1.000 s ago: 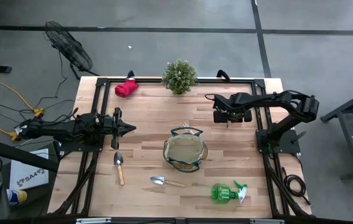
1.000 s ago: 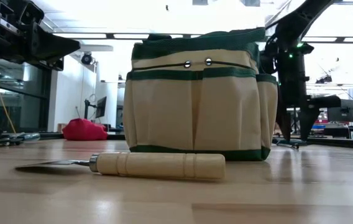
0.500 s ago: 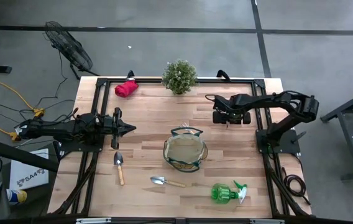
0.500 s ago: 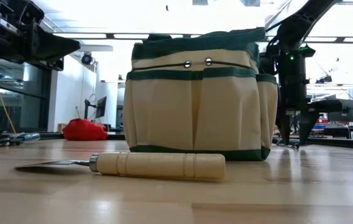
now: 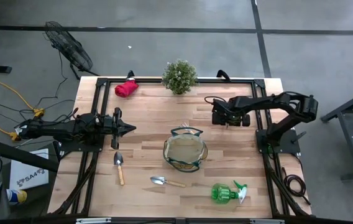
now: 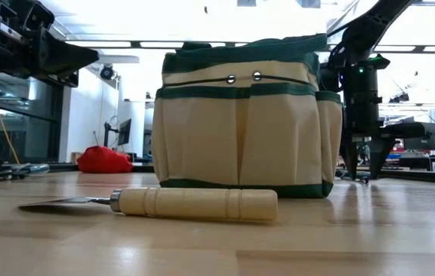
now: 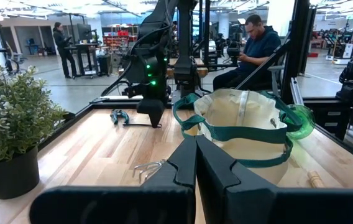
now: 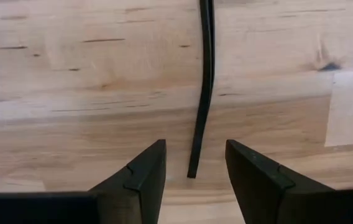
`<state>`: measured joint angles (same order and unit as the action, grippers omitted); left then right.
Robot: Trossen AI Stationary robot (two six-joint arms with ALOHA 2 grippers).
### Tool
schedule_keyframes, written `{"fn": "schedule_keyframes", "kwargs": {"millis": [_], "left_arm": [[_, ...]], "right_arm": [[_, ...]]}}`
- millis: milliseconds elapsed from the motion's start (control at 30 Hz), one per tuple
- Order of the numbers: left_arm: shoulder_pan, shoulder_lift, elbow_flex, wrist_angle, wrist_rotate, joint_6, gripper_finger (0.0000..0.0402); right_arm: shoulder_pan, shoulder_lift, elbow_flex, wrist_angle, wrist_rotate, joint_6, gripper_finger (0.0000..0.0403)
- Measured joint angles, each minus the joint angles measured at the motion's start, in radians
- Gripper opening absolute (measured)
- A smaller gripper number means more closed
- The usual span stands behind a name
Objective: Pick & Place Garden tools in Gardening bag
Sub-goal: Put the top green shear scissors into the brown gardening bag
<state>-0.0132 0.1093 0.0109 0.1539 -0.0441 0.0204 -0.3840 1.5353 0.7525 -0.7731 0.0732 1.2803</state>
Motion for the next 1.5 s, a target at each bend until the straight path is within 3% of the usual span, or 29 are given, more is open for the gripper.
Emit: {"fn": "schedule_keyframes", "kwargs": {"millis": [367, 867, 1200, 1500], "left_arm": [[0.000, 0.000, 0.000, 0.000, 0.000, 0.000, 0.0000], [0.000, 0.000, 0.000, 0.000, 0.000, 0.000, 0.0000], [0.000, 0.000, 0.000, 0.000, 0.000, 0.000, 0.0000], [0.000, 0.000, 0.000, 0.000, 0.000, 0.000, 0.0000]], "right_arm": [[-0.001, 0.038, 0.003, 0.012, -0.027, 0.011, 0.0151], [-0.005, 0.040, 0.002, 0.023, -0.029, 0.006, 0.0010], [0.007, 0.010, -0.004, 0.020, -0.019, -0.037, 0.0005], [0.052, -0.153, -0.004, 0.015, 0.007, -0.047, 0.0004]]}}
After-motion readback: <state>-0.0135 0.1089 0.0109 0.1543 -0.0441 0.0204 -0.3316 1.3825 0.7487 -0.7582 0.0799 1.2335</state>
